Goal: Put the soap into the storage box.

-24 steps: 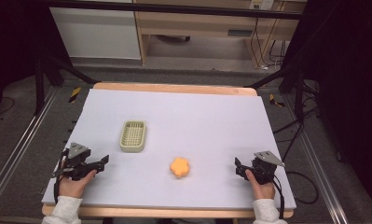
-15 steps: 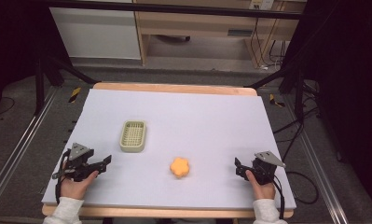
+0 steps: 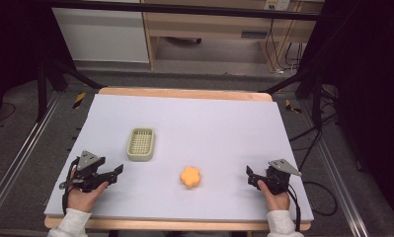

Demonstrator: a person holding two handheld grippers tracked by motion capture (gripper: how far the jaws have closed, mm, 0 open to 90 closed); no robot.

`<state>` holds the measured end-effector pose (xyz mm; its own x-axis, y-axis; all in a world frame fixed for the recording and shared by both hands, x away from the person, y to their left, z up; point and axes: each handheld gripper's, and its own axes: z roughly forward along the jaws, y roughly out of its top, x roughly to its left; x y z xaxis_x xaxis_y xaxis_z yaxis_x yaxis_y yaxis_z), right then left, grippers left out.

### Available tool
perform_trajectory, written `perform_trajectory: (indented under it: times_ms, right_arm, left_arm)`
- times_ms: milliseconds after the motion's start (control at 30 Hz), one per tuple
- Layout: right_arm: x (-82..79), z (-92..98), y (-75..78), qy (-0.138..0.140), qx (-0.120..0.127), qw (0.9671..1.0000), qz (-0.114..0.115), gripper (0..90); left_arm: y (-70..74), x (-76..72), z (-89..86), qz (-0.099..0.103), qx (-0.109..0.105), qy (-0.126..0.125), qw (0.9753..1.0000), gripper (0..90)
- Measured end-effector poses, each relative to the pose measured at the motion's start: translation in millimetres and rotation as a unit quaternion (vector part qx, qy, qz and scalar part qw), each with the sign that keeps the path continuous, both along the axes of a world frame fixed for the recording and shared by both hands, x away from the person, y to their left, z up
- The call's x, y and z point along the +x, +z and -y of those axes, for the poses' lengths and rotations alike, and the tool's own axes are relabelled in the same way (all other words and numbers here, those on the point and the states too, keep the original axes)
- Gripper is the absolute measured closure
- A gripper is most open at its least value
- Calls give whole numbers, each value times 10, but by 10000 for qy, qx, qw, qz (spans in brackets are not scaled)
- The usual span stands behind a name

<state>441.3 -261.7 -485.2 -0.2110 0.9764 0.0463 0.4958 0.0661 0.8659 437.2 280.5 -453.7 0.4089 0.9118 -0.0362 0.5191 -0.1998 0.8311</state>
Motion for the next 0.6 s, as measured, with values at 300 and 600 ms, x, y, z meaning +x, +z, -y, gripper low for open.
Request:
perform_trajectory:
  times_ms: [300,600]
  right_arm:
    - [6,10,-10,-100,15,9999,-8,40]
    - [12,3,-12,-117,-33,9999,-38,40]
  left_arm:
    - [45,-17,106,36,-18,-201,9998,241]
    - [97,-32,260,62,-22,-430,9991,243]
